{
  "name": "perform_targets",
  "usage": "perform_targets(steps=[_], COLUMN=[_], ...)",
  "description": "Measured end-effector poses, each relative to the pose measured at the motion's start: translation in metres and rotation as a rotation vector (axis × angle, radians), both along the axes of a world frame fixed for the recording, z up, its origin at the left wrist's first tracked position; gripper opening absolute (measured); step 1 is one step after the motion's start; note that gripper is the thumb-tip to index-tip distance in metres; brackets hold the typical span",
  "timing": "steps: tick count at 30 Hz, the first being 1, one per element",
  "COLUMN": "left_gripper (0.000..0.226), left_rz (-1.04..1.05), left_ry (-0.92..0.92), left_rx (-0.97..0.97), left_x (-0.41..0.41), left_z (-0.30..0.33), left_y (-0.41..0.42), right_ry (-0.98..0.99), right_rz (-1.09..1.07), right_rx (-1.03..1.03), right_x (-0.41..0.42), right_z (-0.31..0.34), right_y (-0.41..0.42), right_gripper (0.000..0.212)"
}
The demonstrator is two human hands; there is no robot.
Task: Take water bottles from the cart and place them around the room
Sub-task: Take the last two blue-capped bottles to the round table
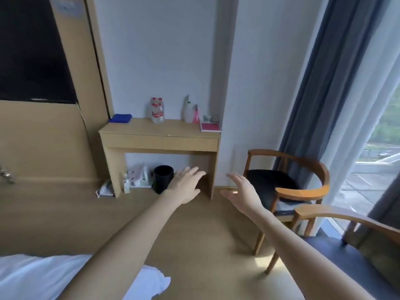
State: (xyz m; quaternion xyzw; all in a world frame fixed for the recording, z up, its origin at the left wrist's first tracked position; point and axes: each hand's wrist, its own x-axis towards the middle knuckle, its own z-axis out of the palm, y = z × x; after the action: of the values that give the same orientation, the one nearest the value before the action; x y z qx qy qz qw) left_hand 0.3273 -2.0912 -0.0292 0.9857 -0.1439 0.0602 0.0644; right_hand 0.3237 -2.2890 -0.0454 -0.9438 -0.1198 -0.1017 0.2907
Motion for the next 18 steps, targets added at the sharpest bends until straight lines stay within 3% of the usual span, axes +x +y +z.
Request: perform_targets(steps=[11, 18], left_gripper=[0.058, 0.056], left_rz=[0.353, 0.564], left_ry=[0.074, 0.145], left_rx=[0.069, 0.079], left_x=[0.151, 0.27], left_z=[-0.032, -0.007], left_y=[0.155, 0.224], right_ry=[0.007, 0.083], right_rz=[0.381, 0.593], right_rx=[-0.053, -0.061], right_x=[0.223, 0.381], right_z=[-0.013, 0.003], right_y=[0.164, 0.267], right_gripper=[0.059, 0.06])
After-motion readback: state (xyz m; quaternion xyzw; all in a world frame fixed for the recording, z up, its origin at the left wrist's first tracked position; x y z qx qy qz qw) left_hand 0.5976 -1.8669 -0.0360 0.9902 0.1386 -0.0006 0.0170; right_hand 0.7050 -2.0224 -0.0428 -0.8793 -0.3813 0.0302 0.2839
